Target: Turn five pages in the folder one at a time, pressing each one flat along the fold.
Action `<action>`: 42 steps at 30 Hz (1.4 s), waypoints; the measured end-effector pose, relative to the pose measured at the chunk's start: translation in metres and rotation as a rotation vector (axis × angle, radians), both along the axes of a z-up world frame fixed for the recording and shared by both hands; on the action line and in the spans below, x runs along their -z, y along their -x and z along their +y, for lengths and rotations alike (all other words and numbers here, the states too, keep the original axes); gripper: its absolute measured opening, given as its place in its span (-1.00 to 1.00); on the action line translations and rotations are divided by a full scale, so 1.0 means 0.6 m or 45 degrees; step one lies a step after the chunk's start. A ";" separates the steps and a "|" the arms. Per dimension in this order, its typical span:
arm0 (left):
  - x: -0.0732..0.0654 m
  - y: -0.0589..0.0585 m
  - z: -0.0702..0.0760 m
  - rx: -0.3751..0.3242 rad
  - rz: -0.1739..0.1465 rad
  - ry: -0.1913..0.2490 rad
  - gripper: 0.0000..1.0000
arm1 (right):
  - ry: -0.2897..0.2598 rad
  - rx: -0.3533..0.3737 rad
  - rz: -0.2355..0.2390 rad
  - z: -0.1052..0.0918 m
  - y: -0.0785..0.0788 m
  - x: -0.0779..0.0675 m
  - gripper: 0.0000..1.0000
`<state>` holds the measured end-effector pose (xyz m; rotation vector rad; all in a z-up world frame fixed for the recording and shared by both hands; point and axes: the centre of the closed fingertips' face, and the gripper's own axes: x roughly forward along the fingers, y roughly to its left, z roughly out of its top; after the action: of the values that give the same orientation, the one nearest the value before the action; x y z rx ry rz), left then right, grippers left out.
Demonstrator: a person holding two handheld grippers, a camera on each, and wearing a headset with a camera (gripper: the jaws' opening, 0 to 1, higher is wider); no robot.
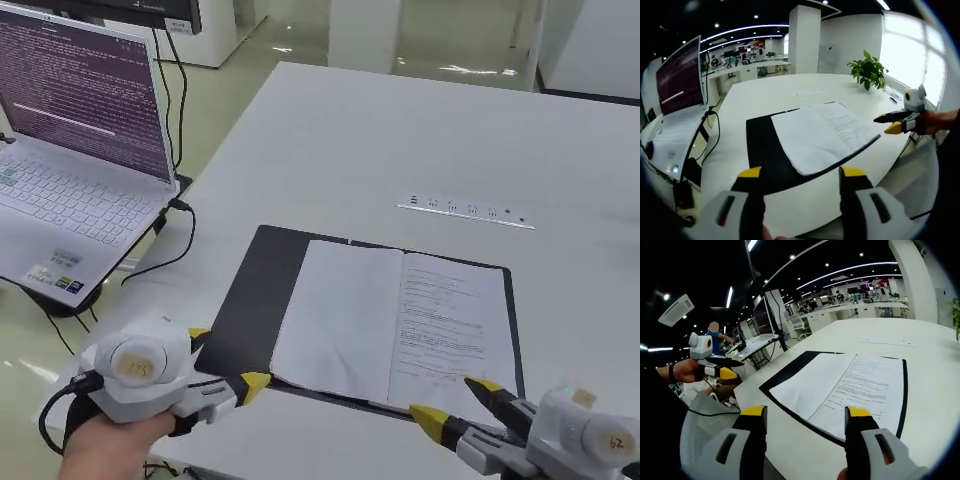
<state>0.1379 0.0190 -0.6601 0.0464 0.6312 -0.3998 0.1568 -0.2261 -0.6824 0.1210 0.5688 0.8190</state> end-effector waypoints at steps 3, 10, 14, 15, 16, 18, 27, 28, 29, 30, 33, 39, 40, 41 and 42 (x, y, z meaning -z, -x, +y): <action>0.008 0.007 -0.001 0.006 0.017 -0.015 0.23 | 0.011 0.000 0.015 -0.005 0.007 0.006 0.24; -0.001 0.002 -0.005 -0.009 -0.036 0.037 0.29 | 0.016 0.027 0.028 -0.019 0.009 0.009 0.24; -0.004 -0.002 -0.007 0.003 -0.047 0.040 0.28 | 0.016 0.036 0.033 -0.023 0.009 0.011 0.24; -0.005 -0.002 -0.008 0.006 -0.049 0.039 0.26 | 0.021 0.037 0.036 -0.025 0.010 0.013 0.24; -0.005 -0.003 -0.008 0.006 -0.049 0.038 0.25 | 0.024 0.037 0.041 -0.025 0.011 0.014 0.24; -0.004 -0.005 -0.008 0.010 -0.043 0.039 0.27 | 0.028 0.041 0.046 -0.027 0.014 0.014 0.24; 0.004 -0.012 -0.015 0.039 -0.018 0.013 0.34 | 0.018 0.083 0.076 -0.045 0.022 0.021 0.20; 0.005 -0.012 -0.015 0.041 -0.014 0.007 0.34 | 0.021 0.087 0.081 -0.046 0.023 0.023 0.20; 0.007 -0.011 -0.016 0.043 -0.012 0.010 0.34 | 0.030 0.089 0.086 -0.049 0.024 0.026 0.20; 0.008 -0.011 -0.018 0.045 -0.009 0.017 0.34 | 0.038 0.090 0.094 -0.052 0.026 0.030 0.21; 0.016 -0.008 -0.023 0.065 0.004 0.015 0.34 | 0.041 0.101 0.113 -0.057 0.030 0.037 0.22; 0.030 -0.002 -0.039 0.122 0.034 0.019 0.38 | 0.018 0.144 0.127 -0.065 0.034 0.038 0.29; 0.031 -0.002 -0.042 0.130 0.038 0.020 0.38 | 0.006 0.155 0.130 -0.066 0.034 0.036 0.31; 0.032 -0.002 -0.045 0.138 0.039 0.020 0.38 | 0.002 0.174 0.130 -0.070 0.032 0.035 0.33; 0.032 -0.002 -0.051 0.152 0.041 0.021 0.38 | -0.005 0.186 0.131 -0.072 0.031 0.035 0.35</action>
<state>0.1389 -0.0113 -0.6793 0.0622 0.6583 -0.5220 0.1381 -0.2694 -0.7032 0.2067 0.6472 0.6742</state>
